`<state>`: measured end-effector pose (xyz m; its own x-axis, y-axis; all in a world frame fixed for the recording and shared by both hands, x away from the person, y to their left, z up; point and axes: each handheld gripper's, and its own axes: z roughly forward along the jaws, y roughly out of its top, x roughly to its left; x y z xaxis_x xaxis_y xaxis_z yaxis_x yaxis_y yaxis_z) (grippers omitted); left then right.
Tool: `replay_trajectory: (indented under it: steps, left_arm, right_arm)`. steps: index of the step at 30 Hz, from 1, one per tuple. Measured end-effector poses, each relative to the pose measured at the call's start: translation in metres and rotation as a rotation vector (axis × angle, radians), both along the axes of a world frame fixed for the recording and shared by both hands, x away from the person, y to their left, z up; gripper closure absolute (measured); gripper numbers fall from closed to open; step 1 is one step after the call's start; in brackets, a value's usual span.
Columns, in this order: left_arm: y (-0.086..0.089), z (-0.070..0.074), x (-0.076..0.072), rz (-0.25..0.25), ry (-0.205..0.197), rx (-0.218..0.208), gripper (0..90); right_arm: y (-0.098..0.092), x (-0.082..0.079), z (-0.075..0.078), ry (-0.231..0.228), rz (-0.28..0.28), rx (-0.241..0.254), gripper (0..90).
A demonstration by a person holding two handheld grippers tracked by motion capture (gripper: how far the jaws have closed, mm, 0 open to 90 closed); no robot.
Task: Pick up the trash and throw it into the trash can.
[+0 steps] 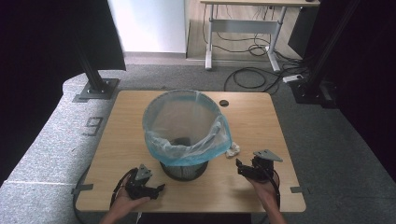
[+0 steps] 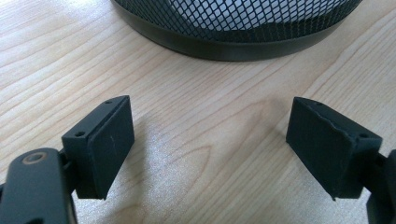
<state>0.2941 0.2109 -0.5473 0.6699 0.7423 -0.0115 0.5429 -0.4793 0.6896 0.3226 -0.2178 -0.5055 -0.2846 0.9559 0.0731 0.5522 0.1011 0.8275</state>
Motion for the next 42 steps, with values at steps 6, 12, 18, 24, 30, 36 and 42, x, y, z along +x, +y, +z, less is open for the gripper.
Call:
replay_trajectory:
  steps: [6,12,18,24,30,36,42]
  left_arm:
    - [0.0,0.0,0.0,0.0,0.0,0.0,15.0]
    - [0.0,0.0,0.0,0.0,0.001,0.001,14.9]
    - [0.0,0.0,0.0,0.0,0.001,0.0,14.9]
    - [-0.001,0.0,0.001,-0.001,0.001,0.001,14.8]
    - [0.0,0.0,0.001,-0.001,0.001,0.001,14.8]
    - [-0.001,0.0,0.001,-0.001,0.001,0.001,14.8]
    - [-0.001,0.0,0.001,-0.001,0.001,0.001,14.9]
  right_arm:
    - [0.002,0.004,-0.001,-0.001,-0.002,0.005,13.0]
    - [0.001,0.007,-0.001,-0.003,-0.004,0.007,13.0]
    - [0.001,0.009,-0.002,-0.006,-0.002,0.008,13.1]
    - [0.001,0.013,-0.001,-0.009,-0.004,0.014,13.1]
    - [0.001,0.019,-0.001,-0.011,0.005,0.022,13.9]
    - [0.005,0.025,-0.004,-0.004,0.008,0.019,14.5]
    - [0.014,0.032,-0.009,0.008,0.033,0.01,15.5]
